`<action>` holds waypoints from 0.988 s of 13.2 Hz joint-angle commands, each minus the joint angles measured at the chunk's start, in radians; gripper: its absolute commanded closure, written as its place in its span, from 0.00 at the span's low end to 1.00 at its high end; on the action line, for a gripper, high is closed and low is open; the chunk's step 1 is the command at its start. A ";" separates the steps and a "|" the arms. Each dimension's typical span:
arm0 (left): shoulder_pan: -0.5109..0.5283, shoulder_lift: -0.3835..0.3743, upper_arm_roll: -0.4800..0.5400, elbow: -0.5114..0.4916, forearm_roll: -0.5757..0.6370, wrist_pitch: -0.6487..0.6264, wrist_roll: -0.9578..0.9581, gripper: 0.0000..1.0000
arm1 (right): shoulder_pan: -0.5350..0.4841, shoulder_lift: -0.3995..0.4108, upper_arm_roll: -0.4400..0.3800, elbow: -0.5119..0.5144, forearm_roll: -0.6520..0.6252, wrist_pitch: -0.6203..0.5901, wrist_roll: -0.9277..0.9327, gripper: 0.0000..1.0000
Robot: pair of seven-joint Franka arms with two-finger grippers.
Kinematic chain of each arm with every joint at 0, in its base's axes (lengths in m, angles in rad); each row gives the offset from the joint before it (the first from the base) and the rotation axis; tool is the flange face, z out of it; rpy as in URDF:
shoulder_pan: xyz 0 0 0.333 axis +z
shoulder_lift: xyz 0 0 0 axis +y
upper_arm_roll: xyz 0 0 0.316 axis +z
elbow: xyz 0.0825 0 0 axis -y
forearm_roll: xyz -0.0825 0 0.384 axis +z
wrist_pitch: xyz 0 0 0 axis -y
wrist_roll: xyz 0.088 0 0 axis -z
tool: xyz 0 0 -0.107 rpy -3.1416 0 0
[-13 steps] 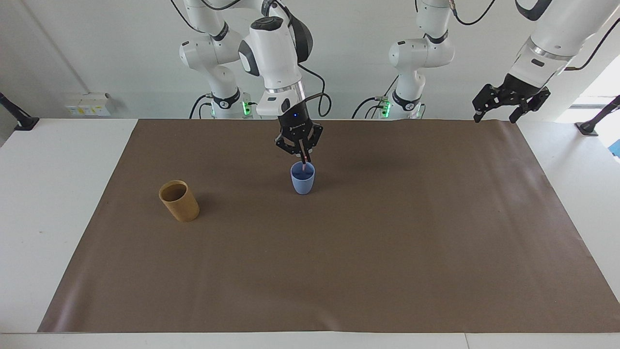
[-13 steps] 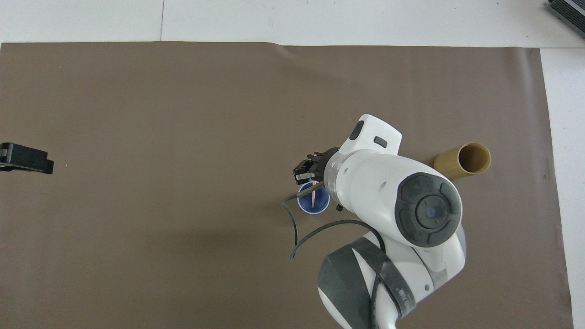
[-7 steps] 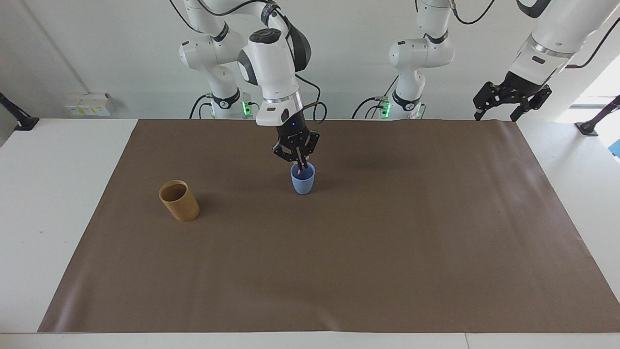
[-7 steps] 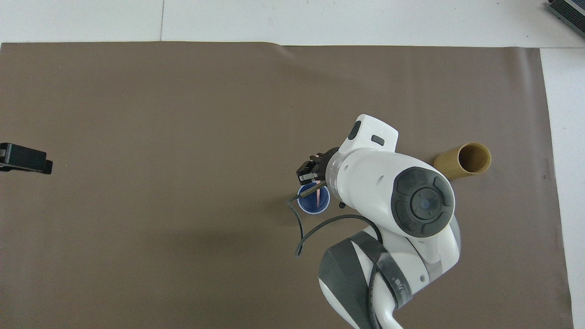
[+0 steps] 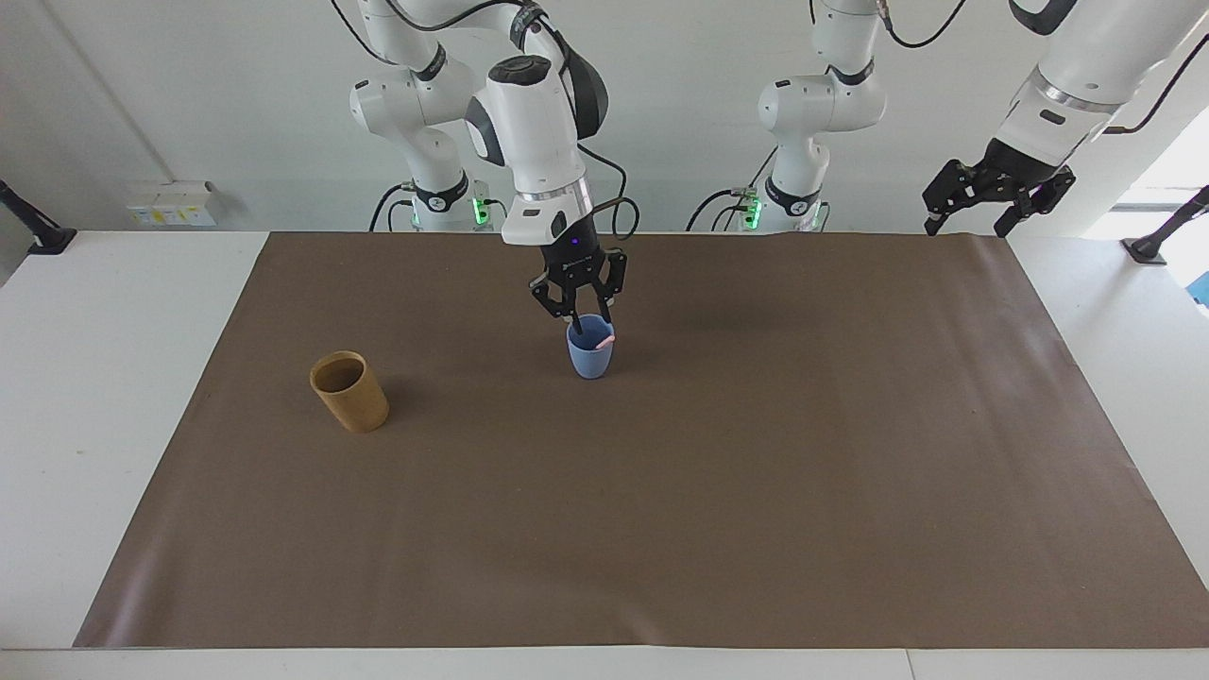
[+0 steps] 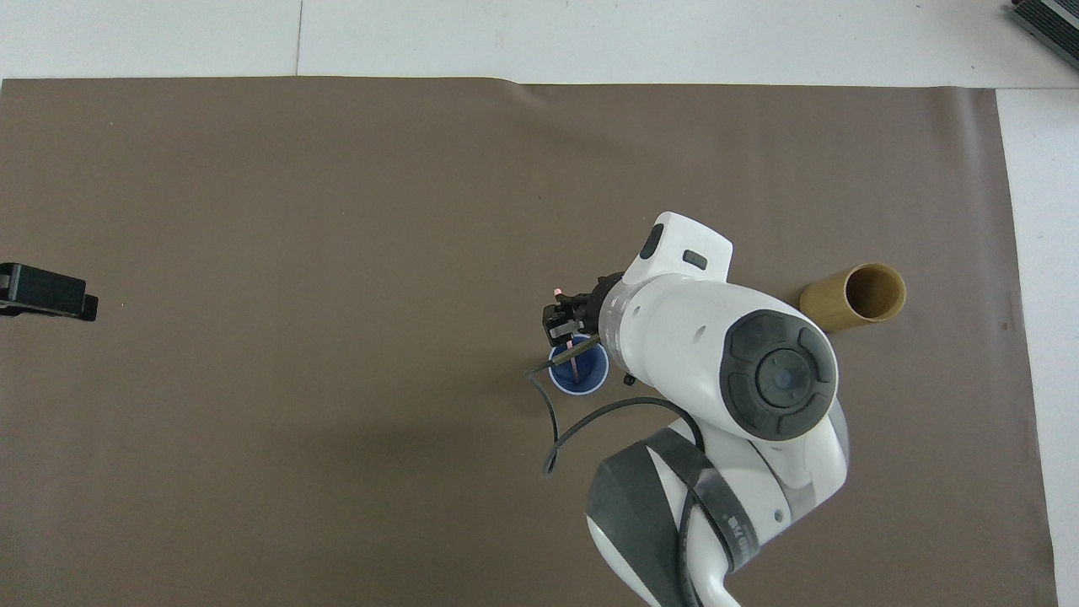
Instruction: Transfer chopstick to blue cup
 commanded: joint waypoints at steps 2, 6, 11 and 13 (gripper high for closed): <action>0.019 -0.025 -0.007 -0.028 -0.008 -0.010 0.025 0.00 | -0.071 -0.067 0.004 0.004 0.009 -0.058 0.015 0.00; 0.019 -0.022 -0.006 -0.019 -0.008 -0.014 0.016 0.00 | -0.171 -0.185 0.001 0.007 0.009 -0.309 0.018 0.00; 0.014 -0.022 -0.007 -0.017 -0.008 -0.014 0.014 0.00 | -0.304 -0.178 0.001 0.146 0.013 -0.579 0.143 0.00; 0.019 -0.022 -0.007 -0.017 -0.008 -0.014 0.014 0.00 | -0.332 -0.142 0.000 0.223 0.023 -0.642 0.182 0.00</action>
